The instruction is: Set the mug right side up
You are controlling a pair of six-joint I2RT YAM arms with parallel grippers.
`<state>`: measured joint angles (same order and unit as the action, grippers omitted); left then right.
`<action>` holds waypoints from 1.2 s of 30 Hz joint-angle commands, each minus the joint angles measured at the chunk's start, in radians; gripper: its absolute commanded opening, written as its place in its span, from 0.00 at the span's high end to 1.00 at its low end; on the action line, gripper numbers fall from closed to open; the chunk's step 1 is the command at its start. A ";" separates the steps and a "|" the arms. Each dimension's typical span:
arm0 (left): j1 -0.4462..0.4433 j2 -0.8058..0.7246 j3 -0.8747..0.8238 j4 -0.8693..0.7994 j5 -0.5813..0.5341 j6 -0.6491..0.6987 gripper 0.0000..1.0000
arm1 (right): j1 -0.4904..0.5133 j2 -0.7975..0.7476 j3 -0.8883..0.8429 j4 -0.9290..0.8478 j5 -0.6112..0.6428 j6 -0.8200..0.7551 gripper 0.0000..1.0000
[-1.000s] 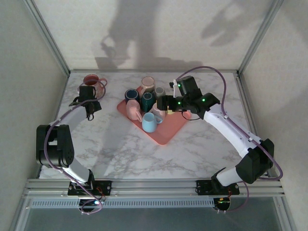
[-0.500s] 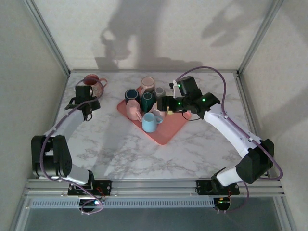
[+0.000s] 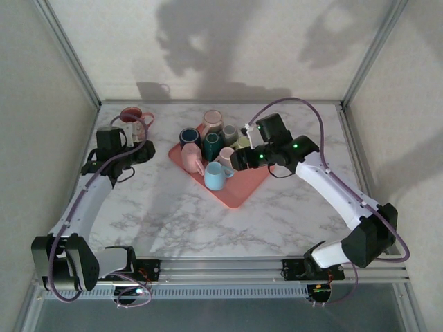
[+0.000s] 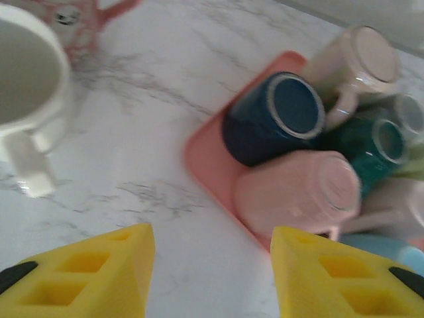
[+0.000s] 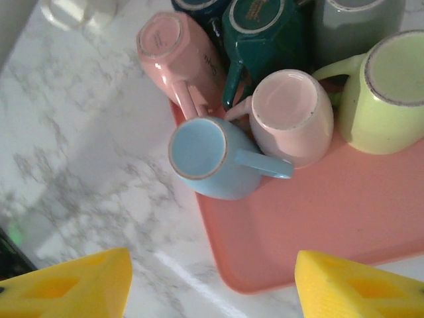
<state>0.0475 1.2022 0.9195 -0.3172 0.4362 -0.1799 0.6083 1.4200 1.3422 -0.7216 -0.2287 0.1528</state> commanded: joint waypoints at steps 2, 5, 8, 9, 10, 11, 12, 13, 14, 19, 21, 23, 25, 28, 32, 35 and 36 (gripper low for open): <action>-0.010 -0.027 -0.037 0.034 0.215 -0.046 0.51 | -0.007 -0.040 -0.102 0.070 -0.014 -0.323 0.37; -0.044 -0.031 -0.057 0.085 0.277 -0.122 0.51 | -0.007 -0.080 -0.220 0.192 -0.145 -0.614 0.34; -0.111 -0.034 -0.077 0.123 0.275 -0.164 0.50 | -0.012 -0.062 -0.272 0.262 -0.191 -0.857 0.31; -0.132 -0.034 -0.078 0.126 0.267 -0.168 0.50 | -0.013 -0.039 -0.263 0.258 -0.193 -0.918 0.31; -0.154 -0.033 -0.080 0.129 0.254 -0.175 0.50 | -0.013 -0.007 -0.242 0.239 -0.190 -0.981 0.32; -0.172 -0.032 -0.083 0.134 0.248 -0.184 0.50 | -0.013 0.022 -0.225 0.230 -0.185 -1.026 0.32; -0.187 -0.032 -0.089 0.147 0.248 -0.193 0.50 | -0.012 0.053 -0.213 0.237 -0.177 -1.061 0.32; -0.197 -0.032 -0.099 0.162 0.254 -0.212 0.50 | -0.012 0.080 -0.206 0.246 -0.176 -1.101 0.32; -0.203 -0.032 -0.108 0.178 0.256 -0.227 0.50 | -0.013 0.100 -0.203 0.253 -0.181 -1.149 0.32; -0.208 -0.023 -0.124 0.186 0.246 -0.243 0.51 | -0.013 0.210 -0.161 0.301 -0.194 -1.268 0.32; -0.207 -0.015 -0.122 0.172 0.246 -0.227 0.50 | -0.012 0.247 -0.139 0.314 -0.186 -1.288 0.33; -0.207 -0.008 -0.115 0.156 0.247 -0.212 0.51 | -0.013 0.275 -0.130 0.339 -0.182 -1.299 0.33; -0.207 -0.001 -0.109 0.137 0.245 -0.196 0.51 | -0.013 0.299 -0.106 0.336 -0.182 -1.298 0.33; -0.207 0.001 -0.109 0.127 0.242 -0.184 0.50 | -0.012 0.326 -0.085 0.326 -0.190 -1.281 0.34; -0.207 0.009 -0.107 0.129 0.243 -0.181 0.51 | -0.013 0.348 -0.079 0.349 -0.187 -1.242 0.34; -0.207 0.020 -0.102 0.130 0.248 -0.180 0.51 | -0.009 0.365 -0.068 0.335 -0.189 -1.227 0.34; -0.207 0.022 -0.100 0.130 0.247 -0.179 0.51 | -0.009 0.368 -0.066 0.328 -0.186 -1.225 0.35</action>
<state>-0.1558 1.2175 0.7994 -0.1799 0.6704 -0.3847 0.6018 1.7618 1.2427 -0.3851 -0.3946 -1.0920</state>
